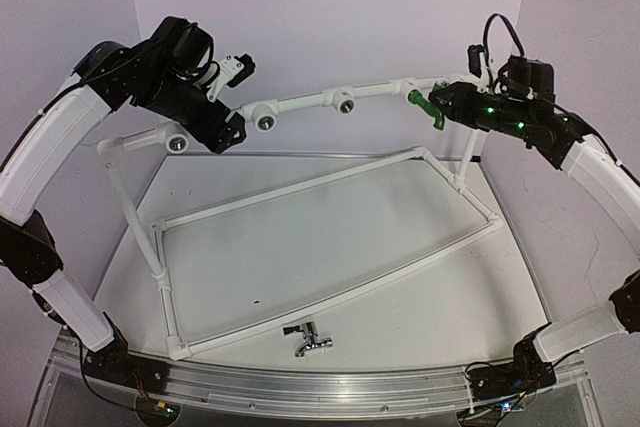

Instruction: Install the water faucets

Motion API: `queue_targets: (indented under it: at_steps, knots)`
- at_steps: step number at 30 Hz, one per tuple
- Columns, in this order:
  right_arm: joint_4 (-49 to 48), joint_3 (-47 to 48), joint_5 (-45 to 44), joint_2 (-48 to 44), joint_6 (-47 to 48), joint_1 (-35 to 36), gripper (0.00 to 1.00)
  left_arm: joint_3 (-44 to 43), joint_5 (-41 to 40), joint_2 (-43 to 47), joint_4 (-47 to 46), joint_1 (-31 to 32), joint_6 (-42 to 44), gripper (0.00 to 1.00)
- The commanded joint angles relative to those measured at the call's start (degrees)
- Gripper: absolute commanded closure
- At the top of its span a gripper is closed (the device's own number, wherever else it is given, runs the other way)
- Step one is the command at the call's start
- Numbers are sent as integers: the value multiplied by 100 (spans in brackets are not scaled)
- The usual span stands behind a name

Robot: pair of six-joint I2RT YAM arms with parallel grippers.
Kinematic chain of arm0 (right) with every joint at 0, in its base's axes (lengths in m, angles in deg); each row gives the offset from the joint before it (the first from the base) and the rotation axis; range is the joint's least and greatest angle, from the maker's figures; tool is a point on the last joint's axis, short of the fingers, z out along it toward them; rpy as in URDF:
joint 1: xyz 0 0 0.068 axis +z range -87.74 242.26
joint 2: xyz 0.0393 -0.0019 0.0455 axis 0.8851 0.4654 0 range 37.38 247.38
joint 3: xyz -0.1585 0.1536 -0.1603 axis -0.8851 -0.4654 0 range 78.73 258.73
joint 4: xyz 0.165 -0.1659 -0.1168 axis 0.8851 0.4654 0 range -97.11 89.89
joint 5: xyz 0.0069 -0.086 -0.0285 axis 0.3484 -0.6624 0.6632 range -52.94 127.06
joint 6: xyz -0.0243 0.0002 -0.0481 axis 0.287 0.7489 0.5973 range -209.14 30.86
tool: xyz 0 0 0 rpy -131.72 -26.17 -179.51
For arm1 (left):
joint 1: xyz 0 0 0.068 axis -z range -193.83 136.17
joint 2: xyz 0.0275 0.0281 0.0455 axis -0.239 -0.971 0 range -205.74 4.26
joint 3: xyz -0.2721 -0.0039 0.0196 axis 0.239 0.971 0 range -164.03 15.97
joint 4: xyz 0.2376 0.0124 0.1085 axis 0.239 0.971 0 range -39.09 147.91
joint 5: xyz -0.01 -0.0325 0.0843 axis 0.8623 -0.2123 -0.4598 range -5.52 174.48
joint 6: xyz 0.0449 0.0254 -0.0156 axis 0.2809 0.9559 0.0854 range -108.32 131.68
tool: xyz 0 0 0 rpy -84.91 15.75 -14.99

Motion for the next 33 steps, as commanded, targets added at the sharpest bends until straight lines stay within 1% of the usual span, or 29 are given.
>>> queue_targets:
  at_steps: [1, 6, 10, 15, 17, 18, 22, 25, 26, 27, 30, 33]
  knots:
    - [-26, -188, 506, -242, -1558, -550, 79, -4, -39, 77, -18, -1, -101, 10]
    - [-82, -407, 1387, -156, -2545, -914, 82, 30, -47, 108, -42, -4, -109, 10]
    - [-242, -584, 1719, -175, -2966, -978, 82, 73, -57, 126, -75, -26, -121, 10]
    - [-357, -733, 2083, -197, -3427, -1156, 69, 64, -19, 74, -29, -57, -127, 10]
    - [-369, -702, 2137, -209, -3396, -1236, 59, 44, 0, 58, -14, -67, -130, 10]
    - [-370, -676, 2143, -215, -3303, -1274, 52, 40, 11, 53, -2, -70, -137, 10]
    - [-335, -444, 1921, -313, -2340, -1300, 30, 35, 44, 67, 5, -77, -145, 10]
    - [-252, -326, 1527, -505, -1465, -1300, 9, 70, 74, 78, -28, -79, -158, 10]
    - [-201, -292, 1390, -566, -1143, -1300, 4, 84, 88, 80, -42, -79, -160, 10]
    - [-142, -264, 1237, -627, -796, -1300, 2, 96, 106, 81, -51, -79, -162, 10]
    - [62, -190, 985, -826, 475, -1300, 2, 130, 114, 87, -62, -81, -160, 10]
    - [294, -128, 1146, -1042, 2303, -1300, 2, 151, 151, 106, -94, -79, -154, 9]
